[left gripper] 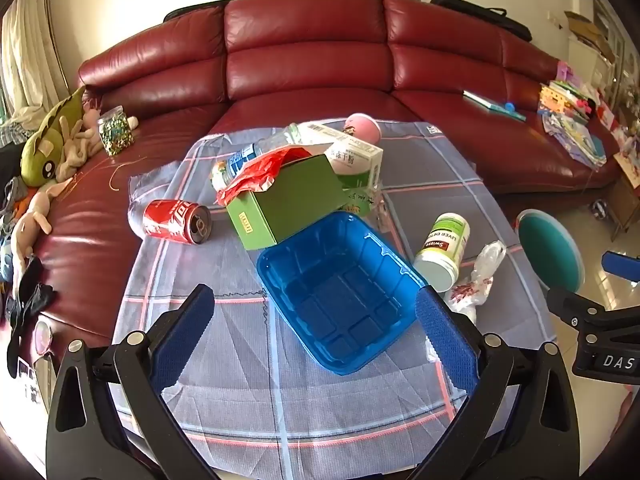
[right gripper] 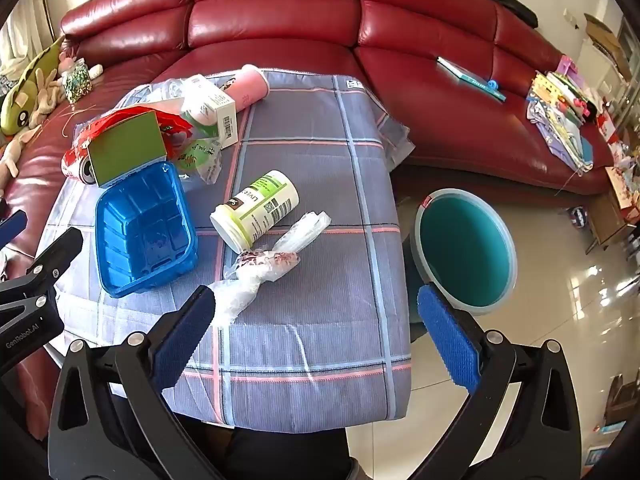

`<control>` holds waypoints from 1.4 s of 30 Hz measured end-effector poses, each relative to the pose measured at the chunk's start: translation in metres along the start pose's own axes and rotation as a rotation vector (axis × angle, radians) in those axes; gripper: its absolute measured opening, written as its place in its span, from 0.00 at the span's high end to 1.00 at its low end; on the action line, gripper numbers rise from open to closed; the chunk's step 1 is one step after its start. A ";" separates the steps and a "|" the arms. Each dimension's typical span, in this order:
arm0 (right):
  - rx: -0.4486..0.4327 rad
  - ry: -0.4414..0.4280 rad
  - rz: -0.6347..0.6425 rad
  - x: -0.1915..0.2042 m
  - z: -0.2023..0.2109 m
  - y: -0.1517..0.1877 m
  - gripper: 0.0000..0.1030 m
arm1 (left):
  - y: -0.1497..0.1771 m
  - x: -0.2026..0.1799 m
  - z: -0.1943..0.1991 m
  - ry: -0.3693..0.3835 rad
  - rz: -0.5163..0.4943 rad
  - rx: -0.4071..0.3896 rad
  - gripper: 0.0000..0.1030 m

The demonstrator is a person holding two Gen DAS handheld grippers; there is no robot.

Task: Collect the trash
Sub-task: 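Move both tools toward the blue tray and the clear plastic bag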

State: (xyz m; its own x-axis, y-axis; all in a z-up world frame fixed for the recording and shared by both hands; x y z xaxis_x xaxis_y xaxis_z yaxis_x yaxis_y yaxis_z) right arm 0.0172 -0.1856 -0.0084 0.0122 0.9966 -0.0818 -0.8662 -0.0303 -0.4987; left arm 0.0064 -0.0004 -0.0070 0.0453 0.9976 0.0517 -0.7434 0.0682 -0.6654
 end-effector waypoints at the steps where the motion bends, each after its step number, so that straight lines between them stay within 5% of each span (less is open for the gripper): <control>1: -0.002 0.003 0.001 0.000 0.000 0.000 0.06 | 0.000 0.000 0.000 -0.003 0.001 0.001 0.02; 42: 0.017 0.008 -0.037 -0.009 -0.013 0.008 0.06 | 0.010 0.015 -0.011 -0.005 0.054 0.030 0.02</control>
State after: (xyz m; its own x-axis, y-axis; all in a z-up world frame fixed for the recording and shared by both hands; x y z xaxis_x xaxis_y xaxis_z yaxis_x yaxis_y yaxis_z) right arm 0.0168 -0.1954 -0.0231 0.0482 0.9963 -0.0706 -0.8737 0.0078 -0.4864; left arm 0.0073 0.0157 -0.0211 0.0012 0.9998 0.0198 -0.7643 0.0137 -0.6448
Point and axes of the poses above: each gripper's, at about its wrist camera, not at the fingertips, and z roughly against the way its jaws point, x to its left, y to its underside, the point moved 1 cm from there along -z, roughly the way its jaws point, and after that the axes turned 1 degree about x, right-handed, at the moved point
